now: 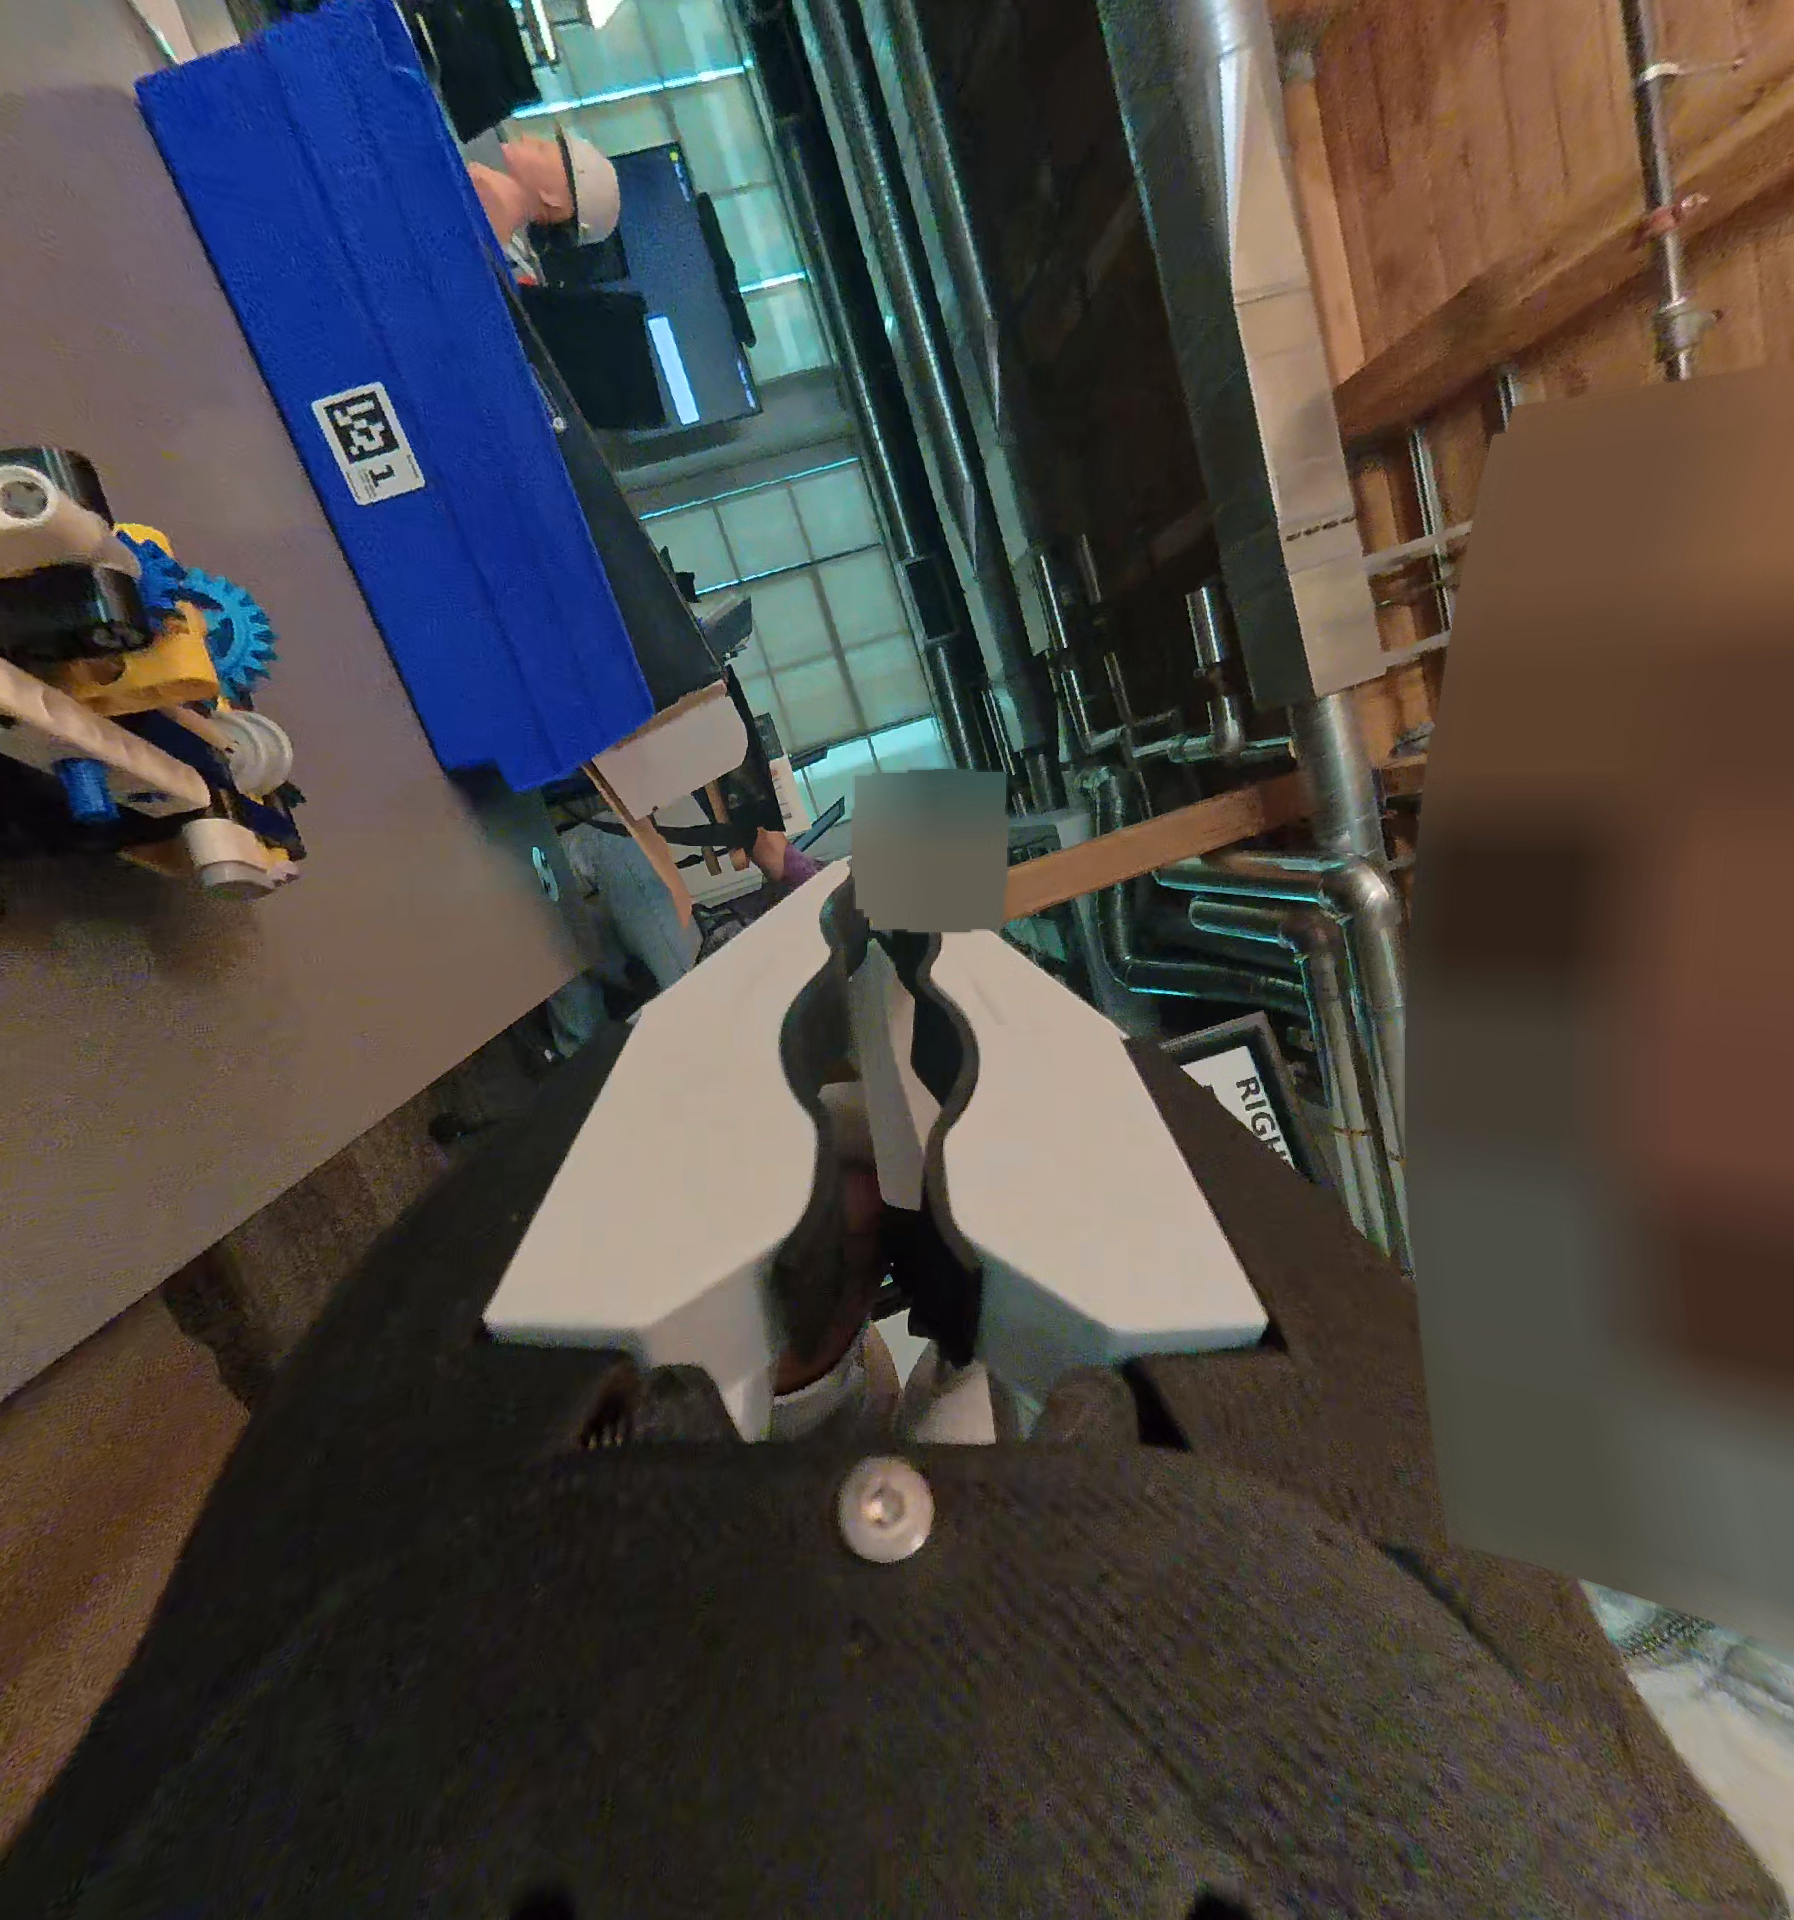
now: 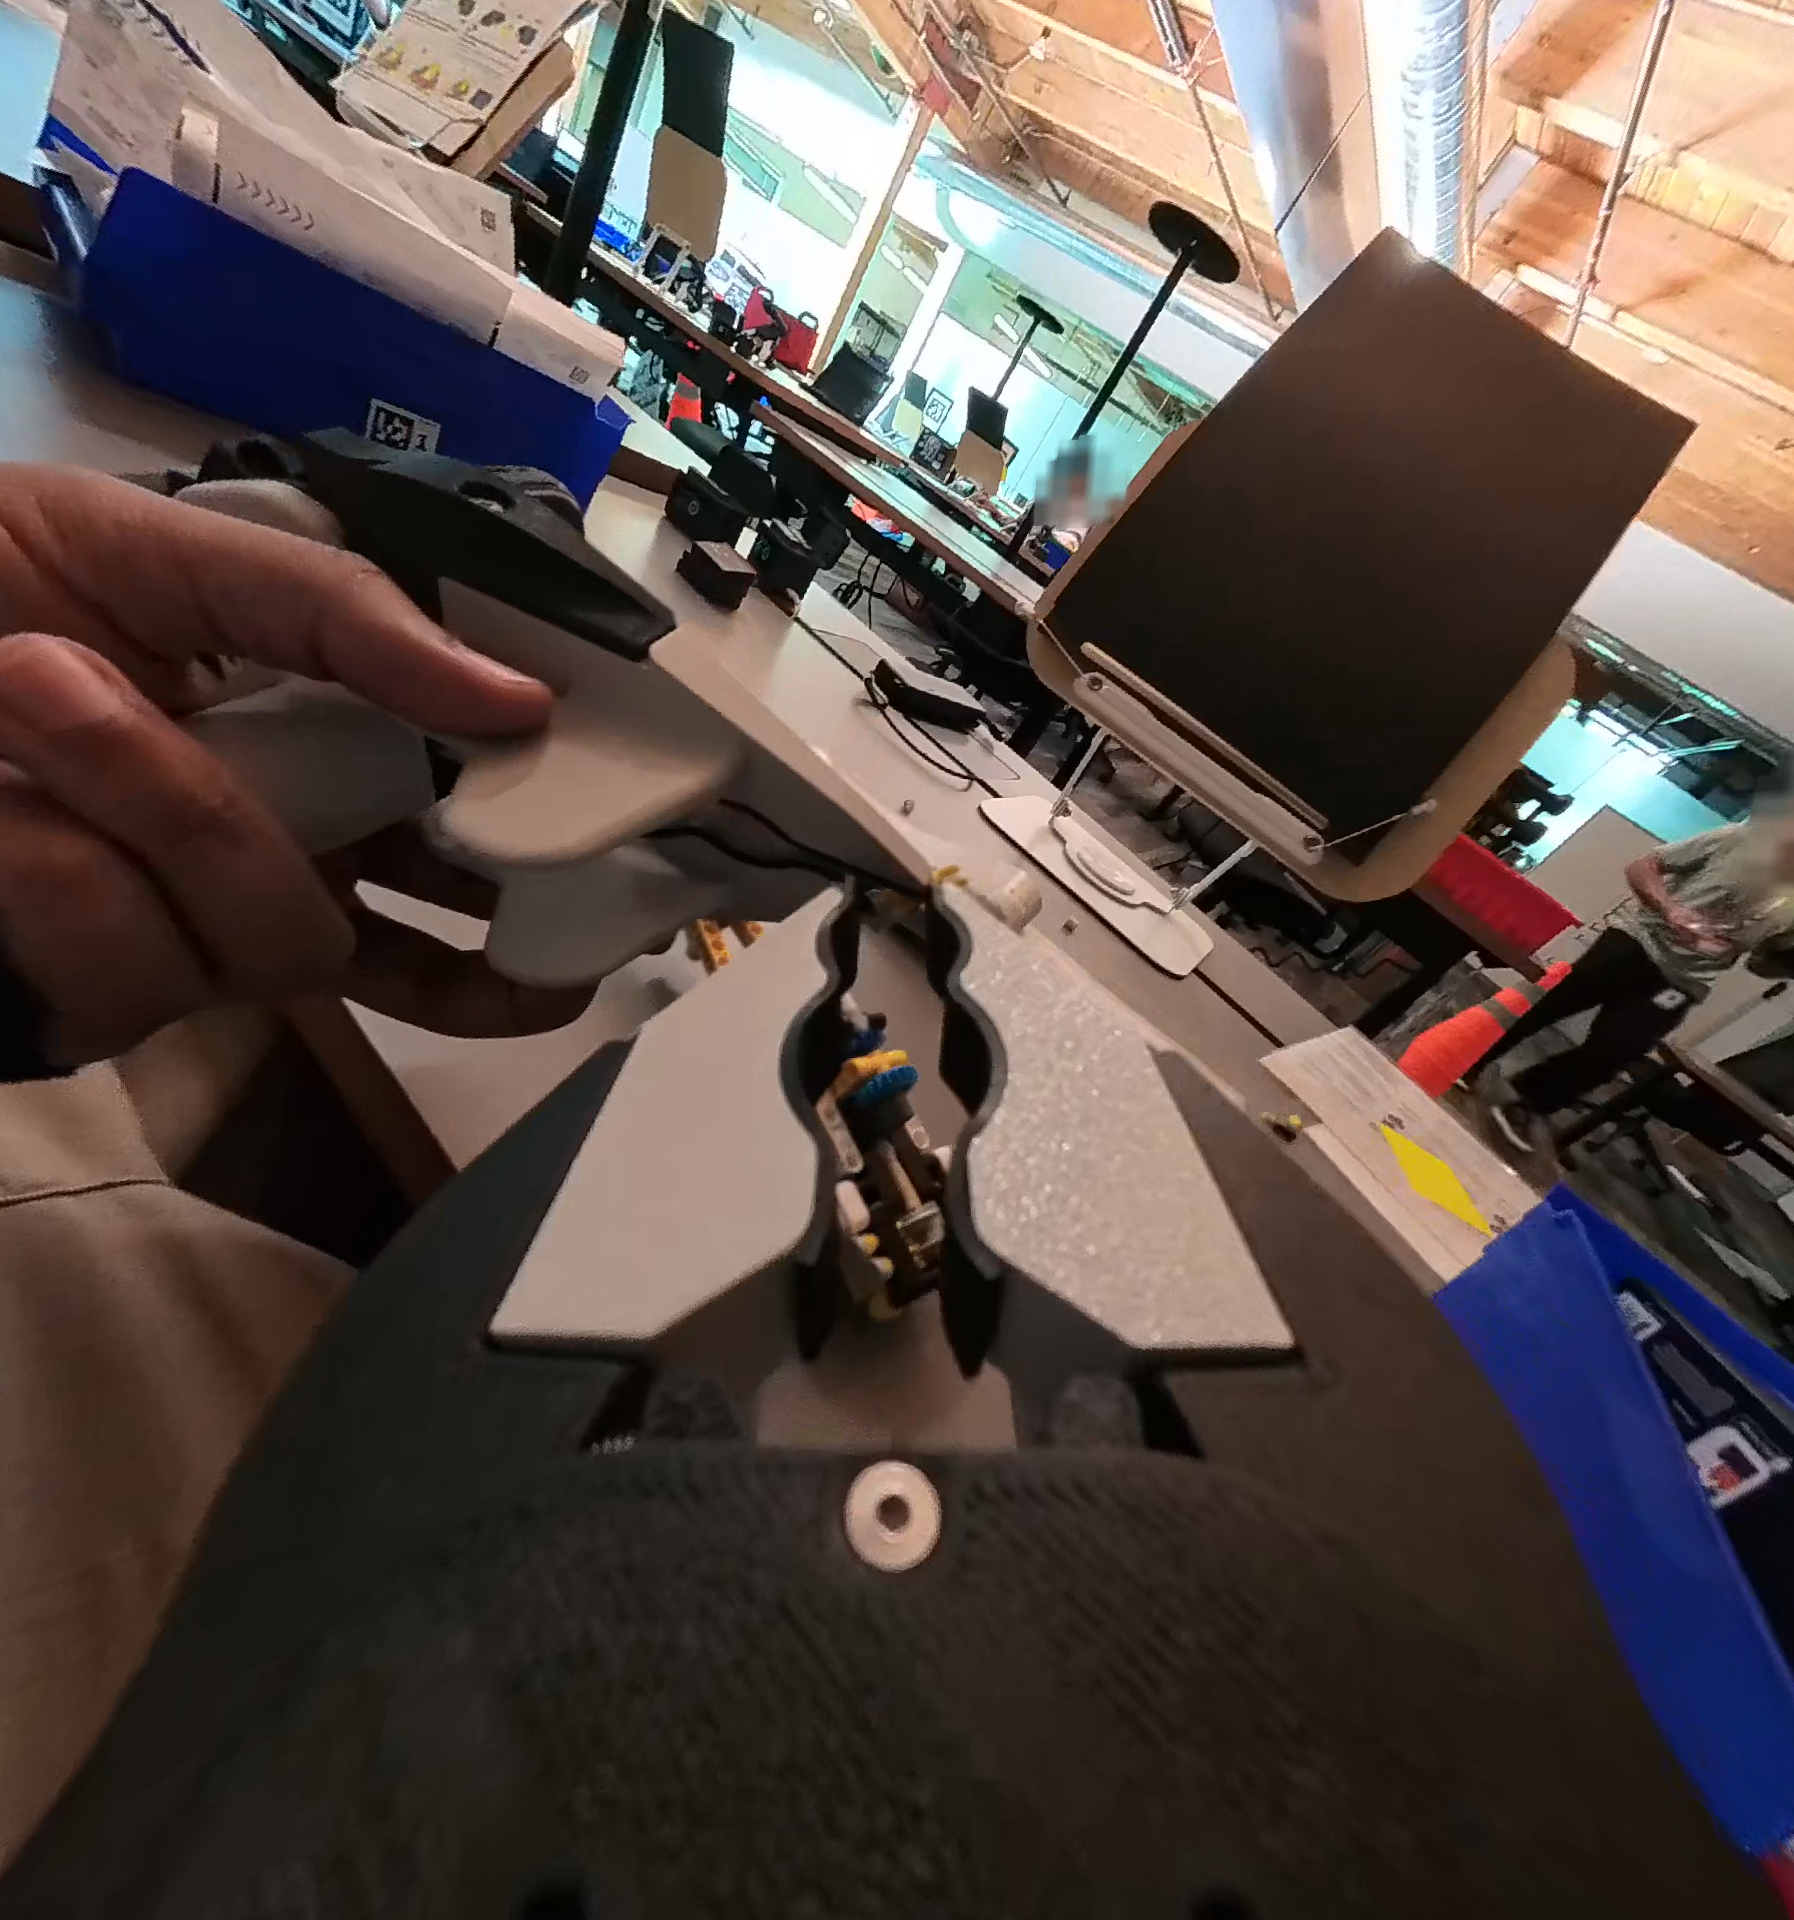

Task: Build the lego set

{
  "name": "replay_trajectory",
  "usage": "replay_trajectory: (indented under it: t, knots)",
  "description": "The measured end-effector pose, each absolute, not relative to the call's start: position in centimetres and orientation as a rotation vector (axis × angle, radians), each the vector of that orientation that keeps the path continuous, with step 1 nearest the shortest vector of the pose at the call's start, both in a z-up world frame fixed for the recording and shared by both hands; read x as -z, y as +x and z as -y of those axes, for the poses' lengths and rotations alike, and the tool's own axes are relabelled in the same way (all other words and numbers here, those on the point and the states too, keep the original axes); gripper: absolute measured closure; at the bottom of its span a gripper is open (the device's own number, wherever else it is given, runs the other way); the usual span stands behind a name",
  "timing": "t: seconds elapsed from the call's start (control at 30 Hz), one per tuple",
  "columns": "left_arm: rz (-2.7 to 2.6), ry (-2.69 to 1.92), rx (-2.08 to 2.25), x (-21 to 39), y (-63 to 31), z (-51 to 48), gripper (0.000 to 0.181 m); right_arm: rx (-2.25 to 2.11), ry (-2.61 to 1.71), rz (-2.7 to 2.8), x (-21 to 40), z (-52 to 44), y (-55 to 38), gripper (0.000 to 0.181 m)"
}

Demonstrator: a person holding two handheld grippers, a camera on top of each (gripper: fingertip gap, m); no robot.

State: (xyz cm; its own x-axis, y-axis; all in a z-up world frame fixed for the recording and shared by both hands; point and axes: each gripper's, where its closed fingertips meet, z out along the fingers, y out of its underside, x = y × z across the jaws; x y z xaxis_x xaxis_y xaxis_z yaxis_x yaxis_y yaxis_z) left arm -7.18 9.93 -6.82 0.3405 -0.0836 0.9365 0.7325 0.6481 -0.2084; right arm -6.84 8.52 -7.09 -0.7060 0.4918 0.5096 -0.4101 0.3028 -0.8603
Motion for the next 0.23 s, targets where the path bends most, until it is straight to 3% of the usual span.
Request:
replay_trajectory:
  t: [0.23]
  knots:
    - [1.100, -0.723, 0.649, 7.5, -7.3, -11.2, 0.179, -1.683, -0.077, 1.897, 7.9, -10.0, -6.8, 0.174]
